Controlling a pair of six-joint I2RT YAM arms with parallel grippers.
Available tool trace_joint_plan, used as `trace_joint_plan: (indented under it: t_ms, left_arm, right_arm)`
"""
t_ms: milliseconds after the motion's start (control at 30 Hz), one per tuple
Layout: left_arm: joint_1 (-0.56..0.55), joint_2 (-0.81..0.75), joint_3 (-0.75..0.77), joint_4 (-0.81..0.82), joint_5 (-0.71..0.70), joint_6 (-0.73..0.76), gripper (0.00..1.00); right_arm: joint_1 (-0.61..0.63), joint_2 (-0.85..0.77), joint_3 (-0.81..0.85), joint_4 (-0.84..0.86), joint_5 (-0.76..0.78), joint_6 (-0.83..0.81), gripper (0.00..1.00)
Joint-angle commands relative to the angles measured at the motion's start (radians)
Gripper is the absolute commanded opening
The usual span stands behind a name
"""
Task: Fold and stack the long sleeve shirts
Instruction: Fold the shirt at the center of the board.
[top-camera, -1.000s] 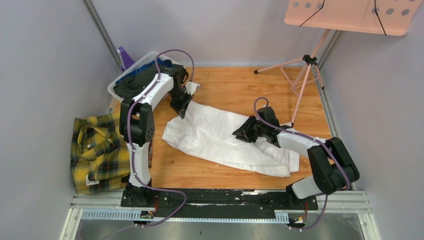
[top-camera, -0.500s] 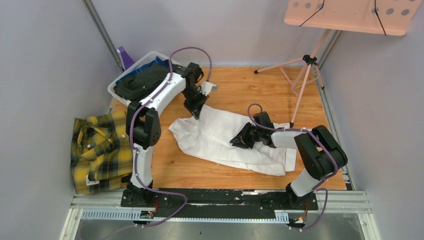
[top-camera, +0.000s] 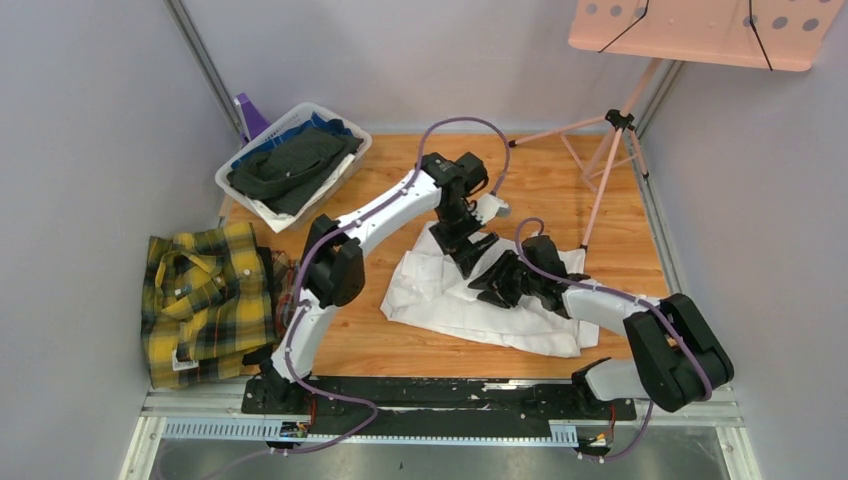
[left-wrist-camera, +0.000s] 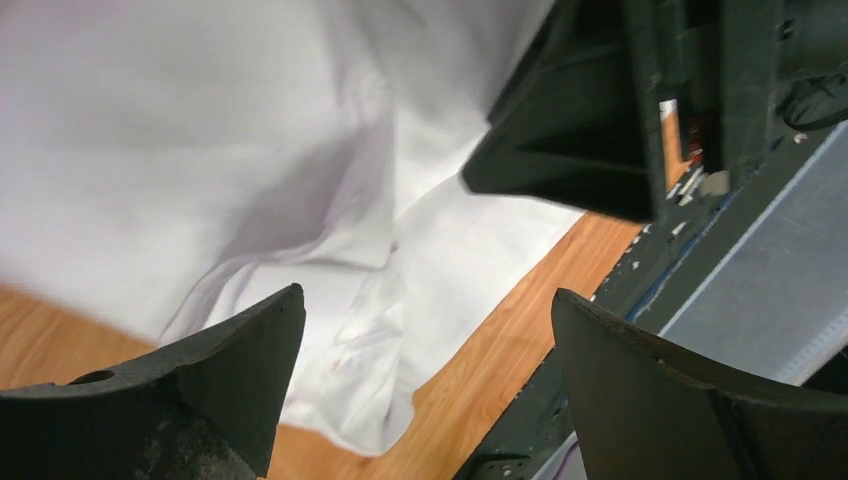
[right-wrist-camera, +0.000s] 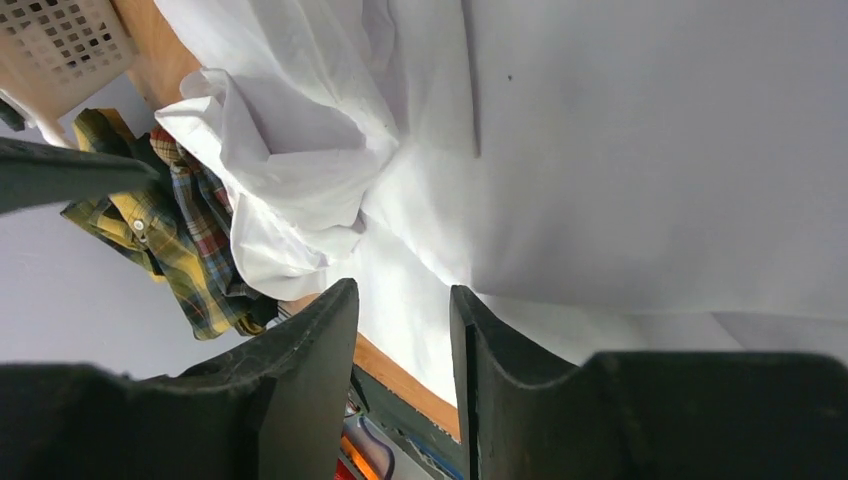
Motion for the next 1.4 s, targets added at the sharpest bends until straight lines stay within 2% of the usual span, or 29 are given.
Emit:
trace_joint_plan:
  t_ms: [0,100,167,233,267,333,500,733,833,1033,1233,1367]
  left_arm:
    - [0.102,-0.245,0.007,-0.024,-0.125,0.024,1.00]
    - [0.201,-0.372,-0.024,0.006,-0.174,0.015,1.00]
    - [0.275,-0.473,-0.120,0.066,-0.189,-0.011,1.00]
    - [0.326,-0.571,-0.306,0.149,-0.136,-0.023,1.00]
    - [0.331,-0.617,-0.447,0.172,-0.115,-0.017,1.00]
    - [0.333,-0.641,-0.613,0.223,-0.050,-0.011,1.00]
    - [0.335,-0.613,-0.865,0.359,0.068,-0.034,1.00]
    - [0.351,-0.485,-0.901,0.440,0.157,-0.035,1.00]
    - [0.403,-0.444,-0.899,0.493,0.211,-0.061,1.00]
    - [0.436,-0.453,-0.913,0.594,0.349,-0.069,1.00]
    - [0.437,-0.429,-0.913,0.661,0.441,-0.070,0.82]
    - [0.437,-0.411,-0.906,0.669,0.438,-0.059,0.78]
  right_arm:
    - [0.002,-0.076,0.005,-0.051,0.025,-0.003,0.40]
    - [-0.004,-0.148,0.019,-0.136,0.041,-0.025,0.40]
    - [-0.009,-0.191,0.028,-0.167,0.046,-0.032,0.40]
    - [-0.013,-0.207,0.050,-0.193,0.042,-0.050,0.41]
    - [-0.014,-0.207,0.064,-0.211,0.039,-0.061,0.41]
    - [-0.015,-0.204,0.090,-0.246,0.038,-0.087,0.42]
    - [-0.020,-0.238,0.127,-0.340,0.068,-0.130,0.45]
    - [-0.021,-0.226,0.104,-0.338,0.067,-0.140,0.45]
    - [-0.021,-0.240,0.100,-0.339,0.078,-0.155,0.45]
    - [-0.038,-0.188,0.090,-0.329,0.064,-0.169,0.44]
    - [-0.043,-0.126,0.088,-0.287,0.045,-0.161,0.40]
    - [-0.043,-0.109,0.090,-0.273,0.033,-0.159,0.38]
